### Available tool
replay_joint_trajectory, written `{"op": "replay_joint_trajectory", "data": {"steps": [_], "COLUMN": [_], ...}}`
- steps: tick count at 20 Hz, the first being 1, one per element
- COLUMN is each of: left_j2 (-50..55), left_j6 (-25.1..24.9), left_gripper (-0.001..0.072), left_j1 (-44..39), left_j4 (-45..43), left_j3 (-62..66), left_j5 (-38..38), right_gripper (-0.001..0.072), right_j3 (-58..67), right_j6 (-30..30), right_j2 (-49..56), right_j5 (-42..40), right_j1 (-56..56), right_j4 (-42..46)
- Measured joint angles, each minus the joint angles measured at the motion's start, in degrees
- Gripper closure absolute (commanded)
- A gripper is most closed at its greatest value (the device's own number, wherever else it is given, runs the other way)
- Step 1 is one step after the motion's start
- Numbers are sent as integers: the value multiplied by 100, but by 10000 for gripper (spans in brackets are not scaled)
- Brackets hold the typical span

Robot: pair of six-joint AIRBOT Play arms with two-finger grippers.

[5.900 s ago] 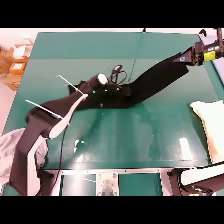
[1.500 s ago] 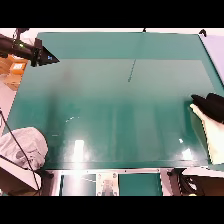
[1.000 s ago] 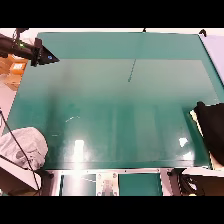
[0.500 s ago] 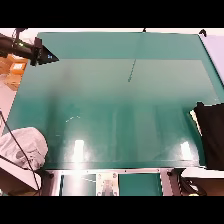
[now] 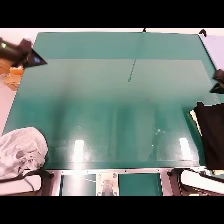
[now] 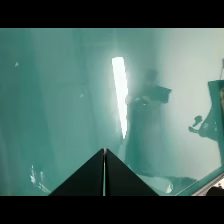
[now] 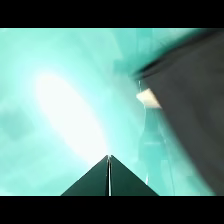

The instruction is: Fold the shirts.

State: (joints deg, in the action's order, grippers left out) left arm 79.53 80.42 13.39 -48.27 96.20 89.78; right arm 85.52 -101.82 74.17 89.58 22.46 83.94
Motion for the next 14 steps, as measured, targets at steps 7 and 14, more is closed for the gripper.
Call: {"op": "replay_joint_trajectory", "data": {"steps": [7, 14], "left_j2": [-2426, -2802], "left_j6": [-372, -411], "left_gripper": [670, 670], "left_j1": [-2, -4], "left_j4": [-260, -341], "left_j3": [-3552, -4214], "left_j5": [-673, -820], "right_gripper": [690, 540], "right_j3": [-3073, -3683], "right_j6": [-210, -304], "right_j2": [-1740, -2046], "right_j5": [-1283, -1639], "right_j1": [-2129, -2699], "right_j4": [-96, -125]}}
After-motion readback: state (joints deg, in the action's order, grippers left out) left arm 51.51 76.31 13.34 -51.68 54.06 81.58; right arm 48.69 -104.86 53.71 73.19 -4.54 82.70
